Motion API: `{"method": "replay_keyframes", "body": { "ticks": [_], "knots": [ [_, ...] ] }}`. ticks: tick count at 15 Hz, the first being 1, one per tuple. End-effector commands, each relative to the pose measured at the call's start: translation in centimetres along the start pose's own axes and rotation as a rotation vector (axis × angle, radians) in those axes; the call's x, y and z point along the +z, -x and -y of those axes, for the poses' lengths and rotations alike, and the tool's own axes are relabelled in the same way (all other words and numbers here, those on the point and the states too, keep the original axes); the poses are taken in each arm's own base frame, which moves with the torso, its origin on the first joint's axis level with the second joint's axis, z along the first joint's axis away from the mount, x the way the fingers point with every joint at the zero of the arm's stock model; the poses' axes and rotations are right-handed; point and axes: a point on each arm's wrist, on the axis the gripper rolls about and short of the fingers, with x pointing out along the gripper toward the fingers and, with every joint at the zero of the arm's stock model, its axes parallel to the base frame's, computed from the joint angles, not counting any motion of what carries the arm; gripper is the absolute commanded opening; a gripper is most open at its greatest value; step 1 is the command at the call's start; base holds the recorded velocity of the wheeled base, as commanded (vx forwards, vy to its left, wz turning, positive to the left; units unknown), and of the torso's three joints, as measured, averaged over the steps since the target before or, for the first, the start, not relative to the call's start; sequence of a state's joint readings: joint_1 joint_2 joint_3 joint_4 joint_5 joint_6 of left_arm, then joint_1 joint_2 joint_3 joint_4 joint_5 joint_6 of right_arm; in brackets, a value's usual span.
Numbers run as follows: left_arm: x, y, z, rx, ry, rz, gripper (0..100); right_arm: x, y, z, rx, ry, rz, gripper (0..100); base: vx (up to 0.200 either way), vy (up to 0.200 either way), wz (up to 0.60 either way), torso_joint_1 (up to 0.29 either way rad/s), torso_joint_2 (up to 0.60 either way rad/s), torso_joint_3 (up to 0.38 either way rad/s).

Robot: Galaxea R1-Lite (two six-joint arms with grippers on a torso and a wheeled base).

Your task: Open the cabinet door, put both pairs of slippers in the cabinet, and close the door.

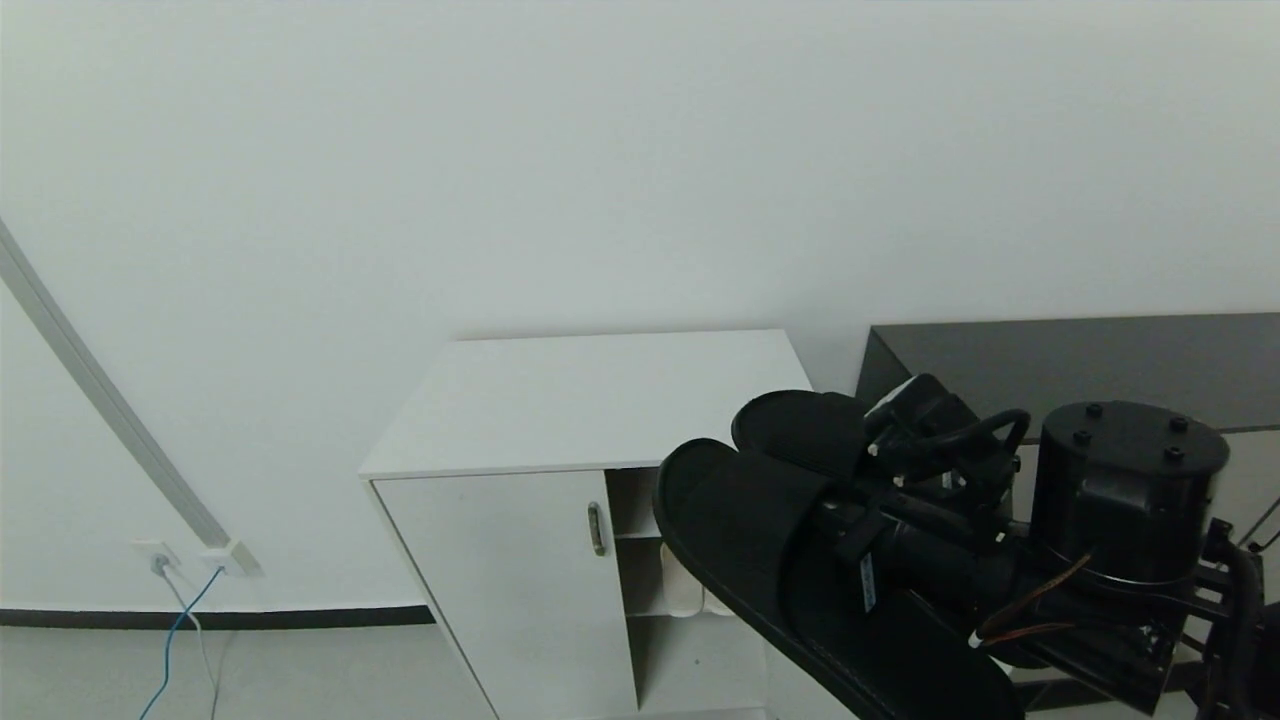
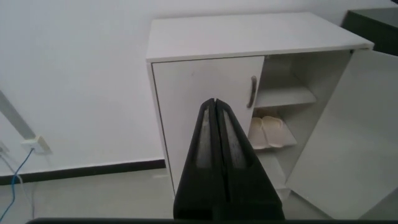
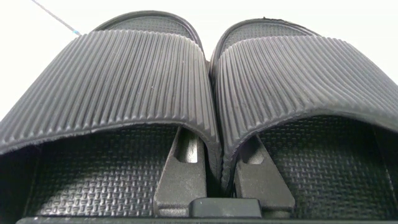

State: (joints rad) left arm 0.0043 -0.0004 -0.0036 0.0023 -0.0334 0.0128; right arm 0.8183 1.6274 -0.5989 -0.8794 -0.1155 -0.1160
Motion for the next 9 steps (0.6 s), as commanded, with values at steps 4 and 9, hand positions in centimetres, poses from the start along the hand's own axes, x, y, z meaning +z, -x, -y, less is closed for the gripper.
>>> {"method": "replay_keyframes", "body": {
  "ticks": [4, 9],
  "knots": [
    [-0.02, -0.01, 0.00, -0.002, -0.001, -0.002, 0, -0.15, -0.12, -0.10, 0.003, 0.002, -0.005, 0, 0.000, 0.000, 0.00, -0.061, 0.14, 0.077],
    [-0.02, -0.01, 0.00, -0.002, 0.001, -0.002, 0, -0.32, -0.01, -0.46, 0.021, 0.004, -0.011, 0, 0.000, 0.000, 0.00, -0.001, 0.01, 0.000]
  ]
}}
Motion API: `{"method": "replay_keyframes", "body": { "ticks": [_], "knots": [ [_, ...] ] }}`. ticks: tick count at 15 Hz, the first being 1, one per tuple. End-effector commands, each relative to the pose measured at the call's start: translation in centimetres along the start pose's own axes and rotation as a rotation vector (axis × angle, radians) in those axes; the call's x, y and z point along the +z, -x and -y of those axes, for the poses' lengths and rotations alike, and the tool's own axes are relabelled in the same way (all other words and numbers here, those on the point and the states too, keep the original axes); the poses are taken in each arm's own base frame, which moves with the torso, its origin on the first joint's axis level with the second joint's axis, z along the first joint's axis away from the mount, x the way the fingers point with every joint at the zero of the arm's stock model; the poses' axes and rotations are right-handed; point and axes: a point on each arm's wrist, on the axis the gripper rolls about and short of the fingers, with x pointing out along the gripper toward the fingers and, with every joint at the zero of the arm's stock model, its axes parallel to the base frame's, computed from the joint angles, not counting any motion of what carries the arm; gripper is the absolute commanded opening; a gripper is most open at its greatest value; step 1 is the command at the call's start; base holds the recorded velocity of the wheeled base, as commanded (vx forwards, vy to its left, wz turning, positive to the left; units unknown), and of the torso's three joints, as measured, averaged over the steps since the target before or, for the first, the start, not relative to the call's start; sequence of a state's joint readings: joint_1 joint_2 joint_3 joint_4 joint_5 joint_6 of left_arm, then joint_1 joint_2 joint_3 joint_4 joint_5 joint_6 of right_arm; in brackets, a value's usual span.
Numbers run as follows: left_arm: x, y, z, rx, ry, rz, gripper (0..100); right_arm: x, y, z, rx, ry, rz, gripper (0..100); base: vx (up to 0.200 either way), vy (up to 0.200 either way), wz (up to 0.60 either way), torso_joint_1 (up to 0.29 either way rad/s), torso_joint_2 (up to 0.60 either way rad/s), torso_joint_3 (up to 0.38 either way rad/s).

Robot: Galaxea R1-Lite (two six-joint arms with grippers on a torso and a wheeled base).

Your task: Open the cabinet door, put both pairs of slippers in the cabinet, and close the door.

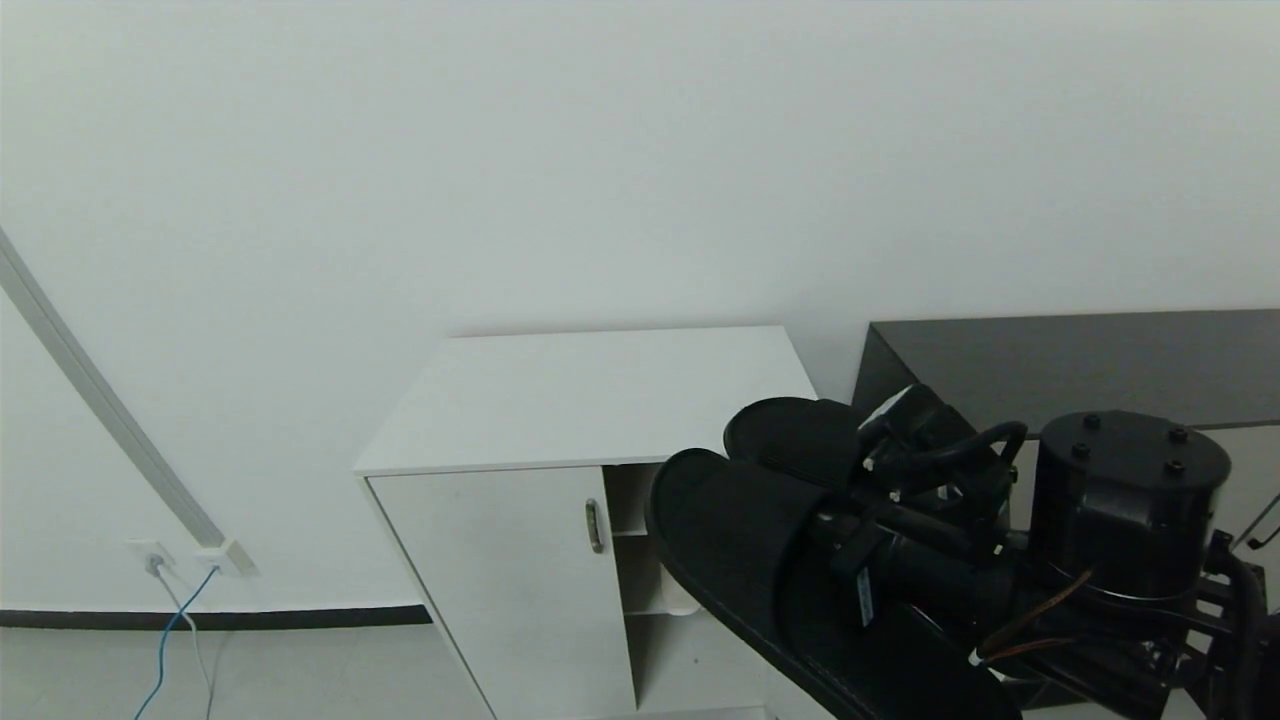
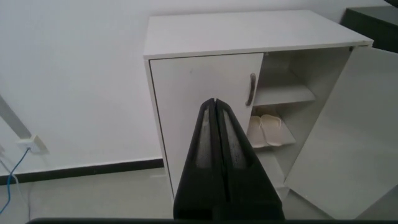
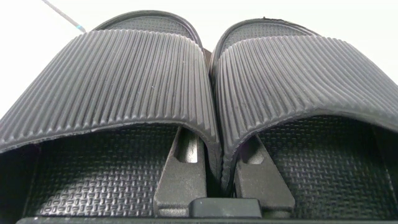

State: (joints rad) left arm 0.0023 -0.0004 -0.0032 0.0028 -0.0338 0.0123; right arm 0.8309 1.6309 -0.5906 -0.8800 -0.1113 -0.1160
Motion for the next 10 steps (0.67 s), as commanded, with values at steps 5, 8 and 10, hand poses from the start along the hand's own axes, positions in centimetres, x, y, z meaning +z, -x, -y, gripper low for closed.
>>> {"method": "replay_keyframes", "body": {
  "ticks": [5, 8, 10],
  "knots": [
    [-0.01, 0.00, 0.00, 0.001, 0.000, -0.001, 0, -0.22, 0.00, -0.13, 0.005, 0.004, -0.008, 0, 0.000, 0.000, 0.00, -0.034, 0.07, 0.040],
    [-0.01, 0.00, 0.00, 0.001, 0.000, -0.001, 0, -0.29, 0.00, -0.22, 0.010, 0.005, -0.010, 0, 0.000, 0.000, 0.00, -0.154, 0.35, 0.191],
    [-0.01, 0.00, 0.00, 0.001, 0.000, -0.001, 0, -0.28, 0.00, -0.27, 0.012, 0.005, -0.010, 0, 0.000, 0.000, 0.00, -0.163, 0.38, 0.205]
  ]
}}
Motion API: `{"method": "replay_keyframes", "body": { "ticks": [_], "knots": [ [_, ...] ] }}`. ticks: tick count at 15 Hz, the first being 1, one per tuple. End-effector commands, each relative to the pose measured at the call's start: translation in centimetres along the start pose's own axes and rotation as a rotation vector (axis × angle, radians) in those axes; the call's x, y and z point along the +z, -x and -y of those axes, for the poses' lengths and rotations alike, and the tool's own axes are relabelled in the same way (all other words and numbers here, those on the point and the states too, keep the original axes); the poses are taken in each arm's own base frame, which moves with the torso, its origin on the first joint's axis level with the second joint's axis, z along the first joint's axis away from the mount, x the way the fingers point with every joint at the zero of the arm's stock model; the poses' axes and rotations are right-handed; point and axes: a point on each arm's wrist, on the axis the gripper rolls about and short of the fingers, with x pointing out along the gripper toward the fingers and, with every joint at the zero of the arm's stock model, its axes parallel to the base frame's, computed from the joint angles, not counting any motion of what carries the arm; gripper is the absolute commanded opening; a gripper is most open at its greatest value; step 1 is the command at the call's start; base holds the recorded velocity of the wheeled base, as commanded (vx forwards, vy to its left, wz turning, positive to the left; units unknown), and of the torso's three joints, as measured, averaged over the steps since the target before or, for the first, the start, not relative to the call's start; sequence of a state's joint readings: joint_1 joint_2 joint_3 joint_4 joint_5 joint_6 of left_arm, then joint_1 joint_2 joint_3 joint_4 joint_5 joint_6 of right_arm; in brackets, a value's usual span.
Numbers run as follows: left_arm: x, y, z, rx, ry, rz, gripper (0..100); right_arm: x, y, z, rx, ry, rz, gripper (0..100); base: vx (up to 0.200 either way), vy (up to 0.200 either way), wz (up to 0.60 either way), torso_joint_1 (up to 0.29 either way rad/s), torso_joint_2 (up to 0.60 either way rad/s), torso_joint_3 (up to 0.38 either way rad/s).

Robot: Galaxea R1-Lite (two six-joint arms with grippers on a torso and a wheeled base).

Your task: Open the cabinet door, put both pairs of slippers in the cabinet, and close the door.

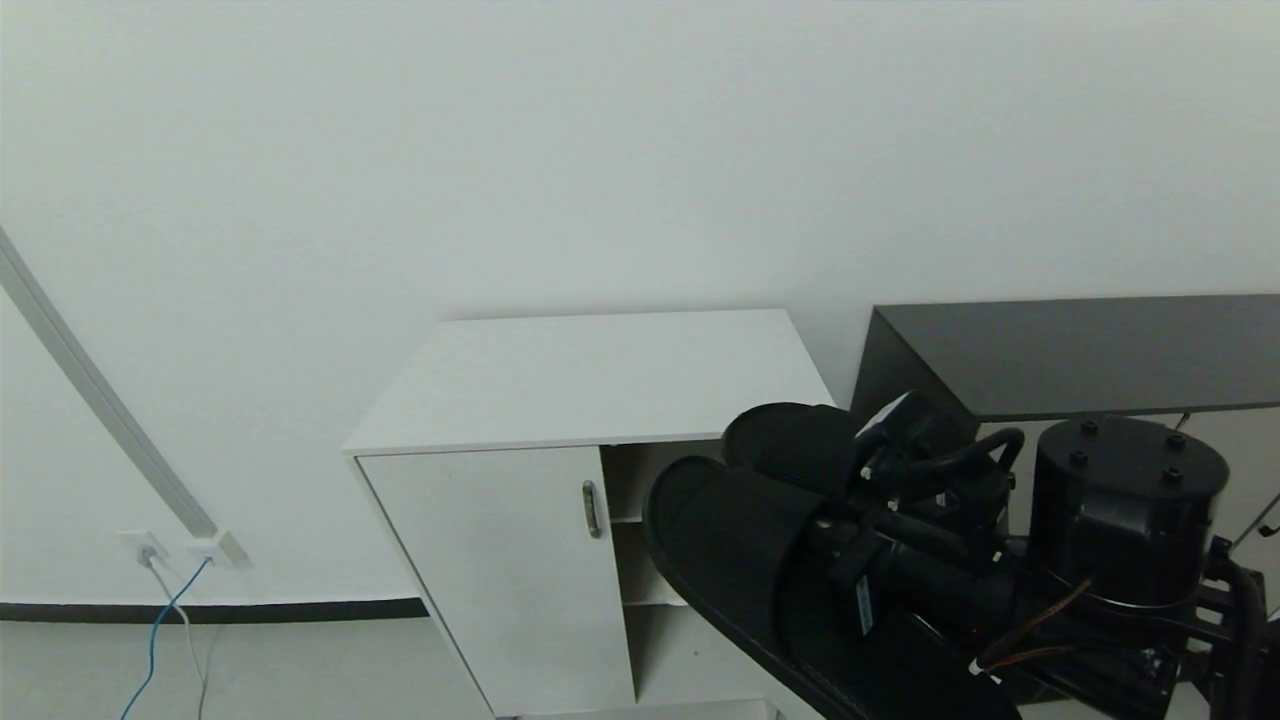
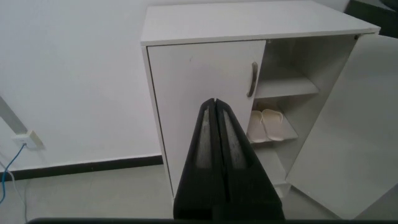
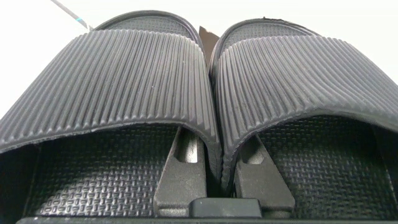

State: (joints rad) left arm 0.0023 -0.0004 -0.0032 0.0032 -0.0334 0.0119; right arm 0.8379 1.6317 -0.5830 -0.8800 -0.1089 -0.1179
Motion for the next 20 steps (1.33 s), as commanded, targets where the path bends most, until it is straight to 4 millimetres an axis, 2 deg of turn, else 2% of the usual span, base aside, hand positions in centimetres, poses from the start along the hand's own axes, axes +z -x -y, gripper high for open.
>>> {"method": "replay_keyframes", "body": {
  "ticks": [1, 20],
  "knots": [
    [0.00, 0.00, 0.00, 0.000, 0.000, 0.000, 0, -0.08, -0.07, -0.05, 0.002, 0.001, -0.003, 0, 0.000, 0.000, 0.00, -0.168, 0.37, 0.212],
    [0.00, 0.00, 0.00, 0.002, 0.001, 0.000, 0, -0.25, 0.08, -0.39, 0.014, 0.004, -0.009, 0, 0.000, 0.000, 0.00, -0.197, 0.51, 0.305]
  ]
}}
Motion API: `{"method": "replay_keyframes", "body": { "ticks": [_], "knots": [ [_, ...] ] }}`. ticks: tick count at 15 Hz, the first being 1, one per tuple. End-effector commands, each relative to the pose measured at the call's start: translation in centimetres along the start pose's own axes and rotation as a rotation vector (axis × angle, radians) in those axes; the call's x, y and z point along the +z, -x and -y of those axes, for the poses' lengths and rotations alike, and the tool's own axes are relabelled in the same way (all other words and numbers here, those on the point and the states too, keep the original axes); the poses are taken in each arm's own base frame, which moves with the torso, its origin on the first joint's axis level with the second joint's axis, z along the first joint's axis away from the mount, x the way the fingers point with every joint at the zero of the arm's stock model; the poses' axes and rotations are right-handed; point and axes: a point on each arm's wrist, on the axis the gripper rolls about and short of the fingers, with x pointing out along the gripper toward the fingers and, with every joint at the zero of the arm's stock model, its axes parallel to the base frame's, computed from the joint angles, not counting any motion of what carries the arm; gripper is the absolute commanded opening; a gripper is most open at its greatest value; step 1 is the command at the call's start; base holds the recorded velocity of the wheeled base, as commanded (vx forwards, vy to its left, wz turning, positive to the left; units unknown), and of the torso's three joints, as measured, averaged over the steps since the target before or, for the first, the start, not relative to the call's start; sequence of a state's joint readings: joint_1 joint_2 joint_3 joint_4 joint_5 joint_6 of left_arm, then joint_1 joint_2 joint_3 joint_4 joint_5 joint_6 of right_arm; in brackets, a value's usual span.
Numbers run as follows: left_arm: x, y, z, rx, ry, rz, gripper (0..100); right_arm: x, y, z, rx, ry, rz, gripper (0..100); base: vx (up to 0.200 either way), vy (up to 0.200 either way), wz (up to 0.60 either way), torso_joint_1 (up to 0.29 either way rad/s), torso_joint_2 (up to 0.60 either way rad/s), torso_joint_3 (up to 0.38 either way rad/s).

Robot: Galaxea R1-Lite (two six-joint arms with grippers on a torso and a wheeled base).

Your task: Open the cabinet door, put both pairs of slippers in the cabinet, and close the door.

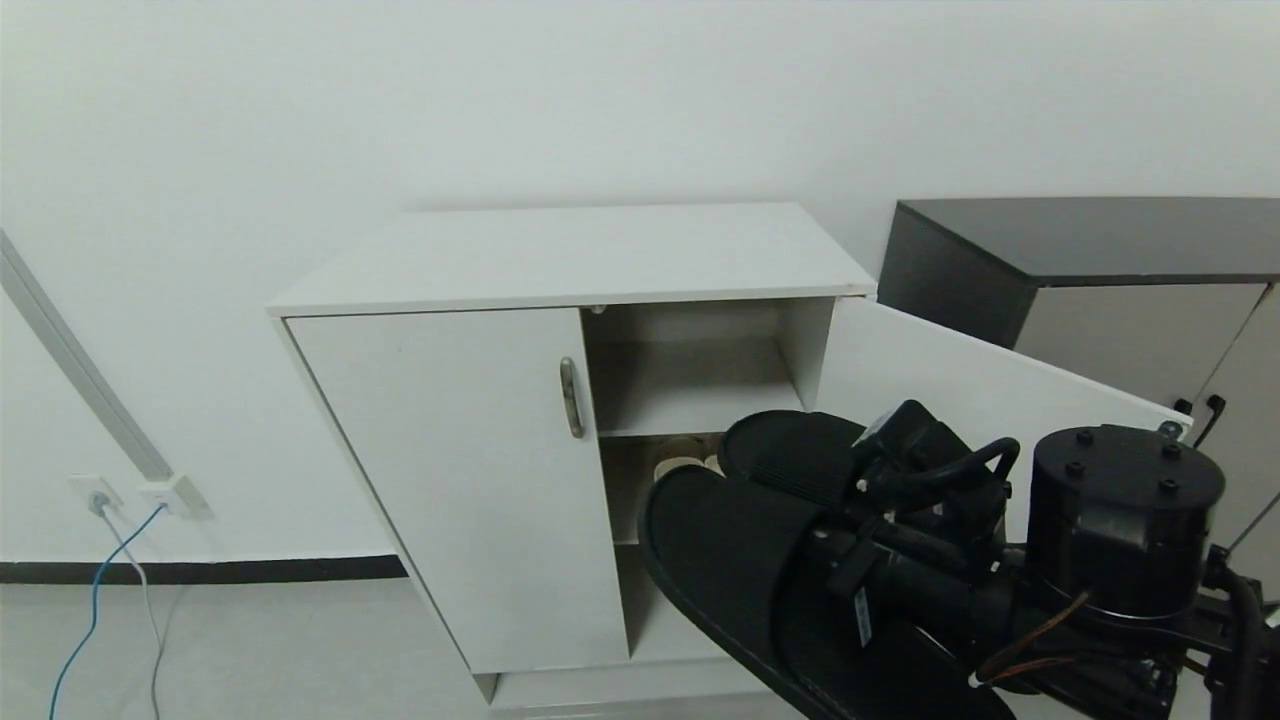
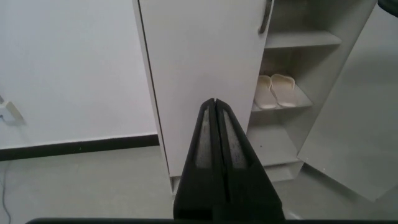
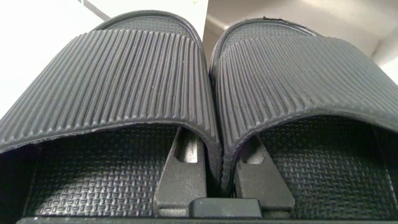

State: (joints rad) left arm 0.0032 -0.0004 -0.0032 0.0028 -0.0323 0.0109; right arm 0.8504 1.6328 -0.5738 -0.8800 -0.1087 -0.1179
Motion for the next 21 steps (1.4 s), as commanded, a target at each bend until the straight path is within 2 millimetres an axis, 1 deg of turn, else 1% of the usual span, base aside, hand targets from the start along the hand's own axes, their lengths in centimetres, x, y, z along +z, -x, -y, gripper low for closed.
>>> {"method": "replay_keyframes", "body": {
  "ticks": [1, 8, 14, 21],
  "knots": [
    [-0.01, 0.00, 0.00, 0.000, 0.000, -0.001, 0, -0.06, 0.00, -0.03, 0.001, 0.001, -0.002, 0, 0.000, 0.000, 0.00, -0.154, 0.49, 0.320],
    [-0.01, 0.00, 0.00, 0.000, 0.000, -0.001, 0, -0.25, 0.03, -0.14, 0.005, 0.002, -0.009, 0, 0.000, 0.000, 0.00, -0.115, 0.46, 0.340],
    [-0.01, 0.00, 0.00, 0.000, 0.000, -0.001, 0, -0.37, 0.02, -0.15, 0.007, 0.003, -0.013, 0, 0.000, 0.000, 0.00, -0.029, 0.41, 0.375],
    [-0.01, 0.00, 0.00, 0.000, 0.000, -0.001, 0, -0.41, 0.04, -0.16, 0.007, 0.003, -0.015, 0, 0.000, 0.000, 0.00, 0.000, 0.00, 0.000]
  ]
}}
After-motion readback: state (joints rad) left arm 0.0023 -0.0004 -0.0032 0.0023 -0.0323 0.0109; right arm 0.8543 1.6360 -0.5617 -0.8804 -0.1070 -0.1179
